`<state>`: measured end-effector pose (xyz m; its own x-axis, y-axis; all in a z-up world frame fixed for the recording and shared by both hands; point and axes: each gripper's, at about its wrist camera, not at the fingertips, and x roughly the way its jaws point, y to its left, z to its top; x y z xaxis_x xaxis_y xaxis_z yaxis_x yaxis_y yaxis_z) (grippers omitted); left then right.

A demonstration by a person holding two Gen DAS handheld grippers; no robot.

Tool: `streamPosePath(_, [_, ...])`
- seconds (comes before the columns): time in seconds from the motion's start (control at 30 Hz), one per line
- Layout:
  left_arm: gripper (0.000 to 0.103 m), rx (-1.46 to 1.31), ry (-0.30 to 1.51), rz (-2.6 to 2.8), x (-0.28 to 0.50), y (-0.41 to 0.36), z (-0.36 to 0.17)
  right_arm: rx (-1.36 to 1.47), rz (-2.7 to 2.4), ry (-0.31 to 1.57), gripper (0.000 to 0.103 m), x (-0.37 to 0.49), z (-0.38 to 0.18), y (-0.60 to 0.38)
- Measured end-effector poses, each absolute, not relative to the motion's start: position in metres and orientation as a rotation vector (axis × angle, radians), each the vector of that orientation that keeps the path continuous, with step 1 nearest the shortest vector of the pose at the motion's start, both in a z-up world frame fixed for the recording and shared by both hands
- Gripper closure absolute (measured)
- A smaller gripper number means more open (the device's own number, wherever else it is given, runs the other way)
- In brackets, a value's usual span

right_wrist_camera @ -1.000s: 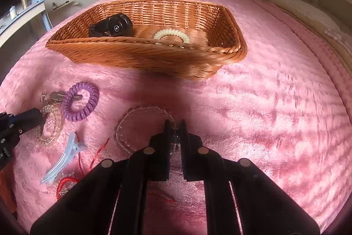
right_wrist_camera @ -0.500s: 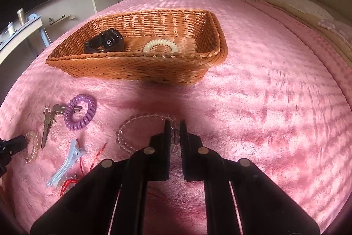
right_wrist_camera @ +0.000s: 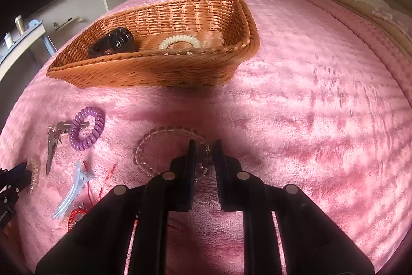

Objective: Organize jewelry
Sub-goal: 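Grasp clear spiral hair tie with left tool while right tool grasps clear bead bracelet, then lower clear hair tie into basket with left tool while right tool releases bracelet there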

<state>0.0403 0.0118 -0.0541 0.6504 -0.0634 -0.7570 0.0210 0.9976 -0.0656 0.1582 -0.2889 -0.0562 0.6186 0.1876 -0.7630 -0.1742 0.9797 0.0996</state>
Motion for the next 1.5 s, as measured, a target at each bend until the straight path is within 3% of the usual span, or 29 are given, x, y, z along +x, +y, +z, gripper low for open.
streamPosePath(0.03, [0.095, -0.053, 0.859, -0.049, 0.04, 0.012, -0.054, -0.003, 0.2, 0.882, 0.09, 0.159, -0.057, -0.286])
streamPosePath(0.1, [0.096, -0.069, 0.849, -0.057, 0.039, 0.014, -0.053, -0.046, 0.19, 0.884, 0.091, 0.159, -0.057, -0.277])
streamPosePath(0.13, [0.096, -0.086, 0.841, -0.066, 0.038, 0.016, -0.051, -0.055, 0.193, 0.88, 0.097, 0.158, -0.056, -0.276])
streamPosePath(0.53, [0.096, -0.118, 0.641, -0.165, 0.05, 0.011, 0.014, -0.012, 0.322, 0.741, 0.097, 0.125, 0.022, -0.269])
streamPosePath(0.9, [0.096, -0.091, 0.562, -0.249, 0.142, -0.018, 0.06, -0.011, 0.336, 0.641, 0.097, 0.182, 0.09, -0.258])
streamPosePath(1.2, [0.096, -0.074, 0.64, -0.204, 0.221, -0.029, 0.025, 0.042, 0.355, 0.77, 0.097, 0.266, 0.049, -0.237])
streamPosePath(1.5, [0.094, -0.023, 0.697, -0.198, 0.236, -0.033, -0.003, 0.094, 0.283, 0.859, 0.097, 0.292, 0.004, -0.254])
